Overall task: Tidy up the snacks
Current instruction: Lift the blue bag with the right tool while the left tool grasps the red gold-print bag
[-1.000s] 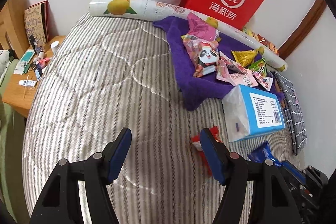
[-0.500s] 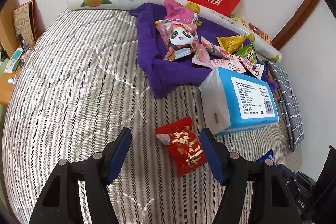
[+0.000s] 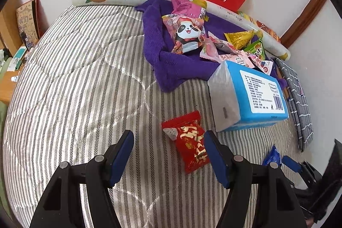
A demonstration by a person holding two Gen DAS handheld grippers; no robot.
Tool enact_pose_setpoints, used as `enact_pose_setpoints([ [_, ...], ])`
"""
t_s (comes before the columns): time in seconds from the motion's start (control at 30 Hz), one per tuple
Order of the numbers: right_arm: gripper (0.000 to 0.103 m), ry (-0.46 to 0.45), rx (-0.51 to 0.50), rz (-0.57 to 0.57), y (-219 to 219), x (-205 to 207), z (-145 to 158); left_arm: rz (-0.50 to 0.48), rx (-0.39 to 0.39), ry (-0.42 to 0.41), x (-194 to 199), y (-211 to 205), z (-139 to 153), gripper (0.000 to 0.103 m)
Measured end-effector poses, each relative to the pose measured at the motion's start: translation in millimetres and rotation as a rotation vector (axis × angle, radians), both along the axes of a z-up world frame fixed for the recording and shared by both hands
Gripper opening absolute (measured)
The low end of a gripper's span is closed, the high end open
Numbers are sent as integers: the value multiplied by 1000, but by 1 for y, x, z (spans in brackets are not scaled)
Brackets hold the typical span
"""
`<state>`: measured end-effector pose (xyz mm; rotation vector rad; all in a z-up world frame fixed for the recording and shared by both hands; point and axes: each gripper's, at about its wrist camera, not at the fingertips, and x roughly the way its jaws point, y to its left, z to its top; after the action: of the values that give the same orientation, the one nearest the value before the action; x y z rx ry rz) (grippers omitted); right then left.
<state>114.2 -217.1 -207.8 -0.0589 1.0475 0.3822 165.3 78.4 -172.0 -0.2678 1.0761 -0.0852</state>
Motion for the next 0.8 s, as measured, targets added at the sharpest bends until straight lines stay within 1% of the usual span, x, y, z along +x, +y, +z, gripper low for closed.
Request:
enact_pose_setpoints([
  [0.17, 60, 0, -71, 40, 10, 5, -15, 4, -2, 3, -4, 2, -1, 66],
  [0.23, 60, -21, -100, 52, 13, 2, -17, 1, -11, 10, -3, -1, -3, 66],
  [0.27, 56, -28, -104, 52, 14, 2, -17, -3, -14, 12, -2, -3, -3, 66],
  [0.3, 48, -41, -100, 45, 13, 2, -17, -7, -16, 13, -1, -6, -4, 66],
  [0.43, 48, -42, -75, 16, 6, 3, -11, -31, -17, 18, 7, -19, -8, 66],
  [0.53, 48, -70, -75, -11, 1, 1, -4, -38, 8, 30, 15, -29, -14, 66],
  [0.67, 48, -85, -74, -51, -9, 1, 0, -39, 36, 46, 23, -38, -23, 66],
  [0.8, 48, -78, -60, -108, -23, 6, -1, -45, 93, 20, 25, -49, -25, 65],
])
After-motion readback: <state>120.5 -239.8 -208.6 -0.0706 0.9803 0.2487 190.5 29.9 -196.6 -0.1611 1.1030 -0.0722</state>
